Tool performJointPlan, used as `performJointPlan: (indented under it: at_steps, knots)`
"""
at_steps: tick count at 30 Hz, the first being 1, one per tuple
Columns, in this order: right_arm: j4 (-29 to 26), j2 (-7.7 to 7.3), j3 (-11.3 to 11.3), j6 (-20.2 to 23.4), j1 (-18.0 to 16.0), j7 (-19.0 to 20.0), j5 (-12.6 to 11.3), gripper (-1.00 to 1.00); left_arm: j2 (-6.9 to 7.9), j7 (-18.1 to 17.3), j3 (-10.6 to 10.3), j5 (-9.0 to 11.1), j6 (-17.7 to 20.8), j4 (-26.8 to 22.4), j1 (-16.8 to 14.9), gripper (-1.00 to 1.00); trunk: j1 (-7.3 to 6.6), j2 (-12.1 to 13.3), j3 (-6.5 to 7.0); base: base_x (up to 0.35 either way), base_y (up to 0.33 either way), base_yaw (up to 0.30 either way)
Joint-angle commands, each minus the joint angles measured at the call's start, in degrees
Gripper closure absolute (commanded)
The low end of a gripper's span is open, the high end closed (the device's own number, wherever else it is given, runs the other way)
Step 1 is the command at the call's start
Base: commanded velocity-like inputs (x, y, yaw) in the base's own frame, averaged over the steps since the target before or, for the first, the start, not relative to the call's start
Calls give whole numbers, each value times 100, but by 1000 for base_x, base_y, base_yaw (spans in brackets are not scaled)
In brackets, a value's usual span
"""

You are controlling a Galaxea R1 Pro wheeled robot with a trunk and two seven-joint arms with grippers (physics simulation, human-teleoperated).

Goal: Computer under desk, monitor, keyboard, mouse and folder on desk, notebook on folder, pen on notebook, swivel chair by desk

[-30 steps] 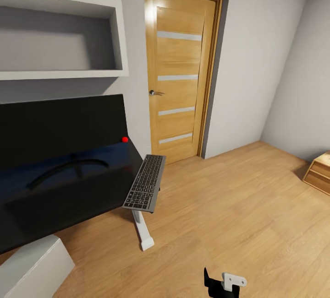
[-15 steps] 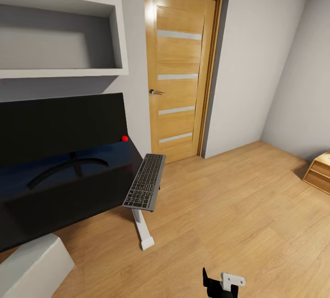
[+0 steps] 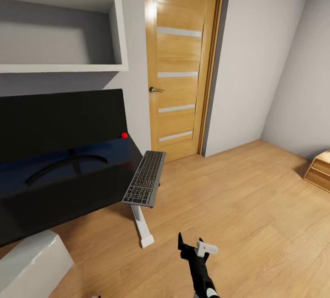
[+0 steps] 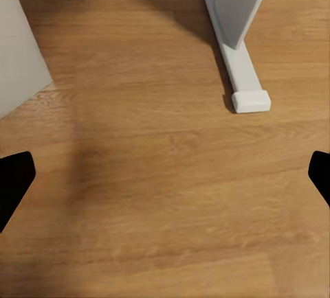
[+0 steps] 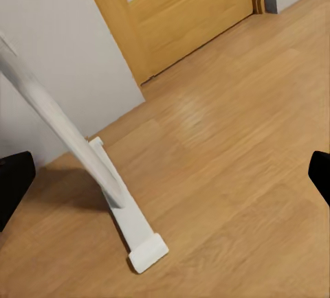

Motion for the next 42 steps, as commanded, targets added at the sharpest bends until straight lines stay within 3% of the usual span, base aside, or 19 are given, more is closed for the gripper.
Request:
performJointPlan:
  at_steps: [1, 5, 8, 15, 24, 42]
  knots:
    - [-83, 0, 41, -20, -6, 3, -71, -100, 8, 48, 18, 32, -15, -7, 1, -100, 23, -44, -23, 0, 0, 0]
    - [-306, 0, 41, 153, -8, 16, -80, -100, 11, 52, 114, 34, -11, -3, 3, -100, 110, -204, -95, 0, 0, 0]
    - [-668, 0, 35, 575, -2, 48, -82, -100, 9, 53, 241, 34, 0, 1, 1, -100, 110, -204, -95, 0, 0, 0]
    - [-674, 0, 32, 593, -2, 47, -67, -100, 8, 48, 255, 34, -5, -2, 1, -100, 110, -204, -95, 0, 0, 76]
    - [-396, 0, 58, 581, -2, 42, -49, -100, 16, 45, 256, 30, -12, -18, 1, -100, 110, -204, -95, 0, 0, 270]
    - [-388, 0, 74, 581, -2, 62, -41, -100, 10, 44, 256, 31, -12, -17, 1, -100, 110, -204, -95, 0, 0, 259]
